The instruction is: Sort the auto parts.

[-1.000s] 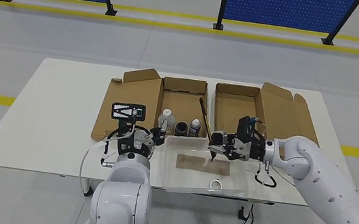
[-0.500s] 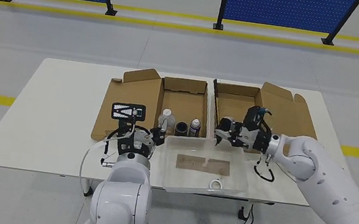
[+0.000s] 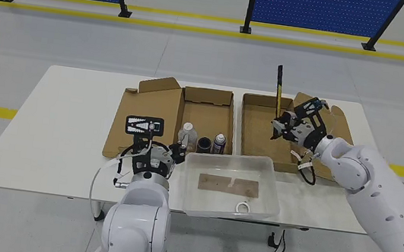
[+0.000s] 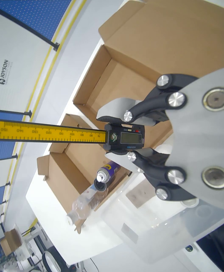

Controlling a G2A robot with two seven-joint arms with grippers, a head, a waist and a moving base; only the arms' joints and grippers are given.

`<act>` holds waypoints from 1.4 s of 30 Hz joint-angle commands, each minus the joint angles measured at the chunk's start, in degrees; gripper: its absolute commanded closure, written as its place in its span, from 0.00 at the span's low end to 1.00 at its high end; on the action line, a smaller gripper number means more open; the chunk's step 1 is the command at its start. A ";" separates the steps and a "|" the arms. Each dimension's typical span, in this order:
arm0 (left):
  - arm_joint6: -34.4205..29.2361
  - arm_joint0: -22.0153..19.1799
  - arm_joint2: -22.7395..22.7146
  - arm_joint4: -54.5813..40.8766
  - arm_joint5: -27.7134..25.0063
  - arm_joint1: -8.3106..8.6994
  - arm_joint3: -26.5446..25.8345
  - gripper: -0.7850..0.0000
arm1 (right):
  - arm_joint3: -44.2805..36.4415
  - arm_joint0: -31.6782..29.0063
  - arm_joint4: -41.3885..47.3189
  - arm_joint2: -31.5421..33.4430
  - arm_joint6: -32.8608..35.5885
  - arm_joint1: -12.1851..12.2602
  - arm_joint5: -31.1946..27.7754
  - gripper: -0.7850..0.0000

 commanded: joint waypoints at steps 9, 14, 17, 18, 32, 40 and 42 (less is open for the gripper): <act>0.00 0.00 0.00 0.00 0.00 0.00 0.00 0.00 | 8.54 -0.09 4.71 0.15 2.85 -1.81 6.28 1.00; 0.00 0.00 0.00 0.00 0.00 0.00 0.00 0.00 | 11.76 0.11 5.77 0.13 3.55 -2.57 6.46 1.00; 0.00 0.00 0.00 0.00 0.00 0.00 0.00 0.00 | 13.02 0.15 6.11 -0.02 3.71 -3.04 6.20 1.00; 0.00 0.00 0.00 0.00 0.00 0.00 0.00 0.00 | 13.33 0.13 6.15 -0.16 3.69 -3.23 6.14 1.00; 0.00 0.00 0.00 0.00 0.00 0.00 0.00 0.00 | 17.96 0.91 7.62 -1.68 6.46 -5.72 5.44 0.77; 0.00 0.00 0.00 0.00 0.00 0.00 0.00 0.00 | 20.36 2.53 6.68 -1.66 7.67 -6.62 3.70 0.53; 0.00 0.00 0.00 0.00 0.00 0.00 0.00 0.00 | 20.65 3.02 6.23 -1.71 7.94 -6.84 3.35 0.47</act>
